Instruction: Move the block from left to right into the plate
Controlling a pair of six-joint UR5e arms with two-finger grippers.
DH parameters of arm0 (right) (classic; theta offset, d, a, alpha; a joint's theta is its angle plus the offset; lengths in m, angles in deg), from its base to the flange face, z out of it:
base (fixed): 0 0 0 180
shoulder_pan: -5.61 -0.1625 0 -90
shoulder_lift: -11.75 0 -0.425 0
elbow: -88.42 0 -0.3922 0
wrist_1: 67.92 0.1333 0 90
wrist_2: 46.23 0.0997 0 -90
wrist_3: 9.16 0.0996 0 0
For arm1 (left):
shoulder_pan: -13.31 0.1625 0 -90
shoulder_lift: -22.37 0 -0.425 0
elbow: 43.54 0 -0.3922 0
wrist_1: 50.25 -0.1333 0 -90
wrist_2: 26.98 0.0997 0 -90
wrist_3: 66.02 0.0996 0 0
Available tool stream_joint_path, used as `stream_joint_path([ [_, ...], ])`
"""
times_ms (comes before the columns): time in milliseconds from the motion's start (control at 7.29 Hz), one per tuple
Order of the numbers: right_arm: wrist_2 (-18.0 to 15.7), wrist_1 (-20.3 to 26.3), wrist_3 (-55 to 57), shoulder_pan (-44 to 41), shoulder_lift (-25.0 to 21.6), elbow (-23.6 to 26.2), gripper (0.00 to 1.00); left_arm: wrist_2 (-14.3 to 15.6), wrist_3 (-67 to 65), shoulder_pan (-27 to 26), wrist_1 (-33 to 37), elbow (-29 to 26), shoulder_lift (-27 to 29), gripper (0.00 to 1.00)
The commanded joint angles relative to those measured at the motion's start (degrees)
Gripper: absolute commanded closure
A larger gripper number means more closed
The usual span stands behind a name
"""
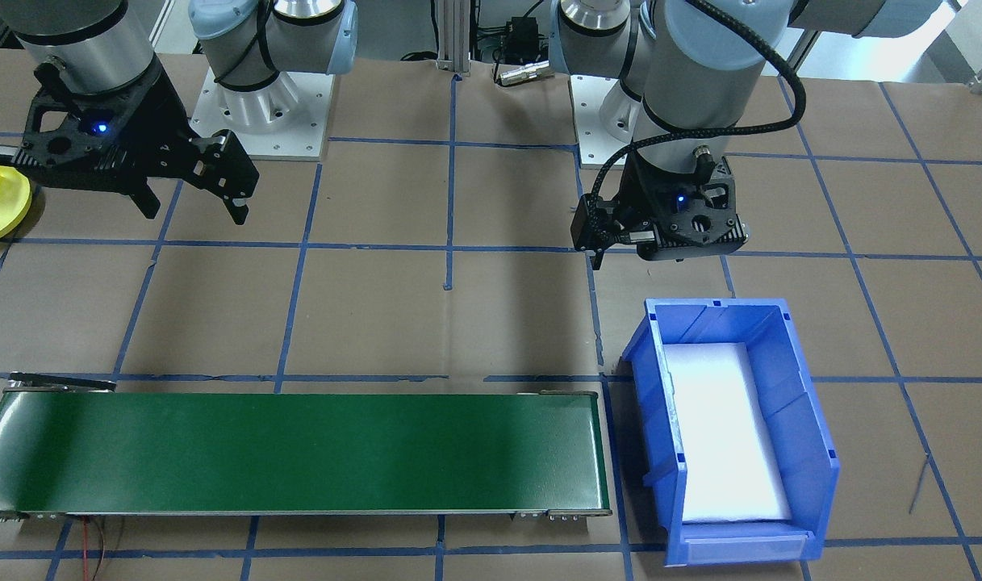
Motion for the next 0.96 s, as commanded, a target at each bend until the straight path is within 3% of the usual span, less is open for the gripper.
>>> stream_joint_path([
  [0, 0.14, 1.72, 0.01, 0.01, 0.06, 0.01, 0.01, 1.15, 1.02, -0.22, 0.25, -0.72, -1.14, 0.0],
  [823, -0.48, 2.0, 0.01, -0.08, -0.65, 0.01, 0.0, 0.98, -0.03, -0.83, 0.25, 0.51, -1.5, 0.0],
])
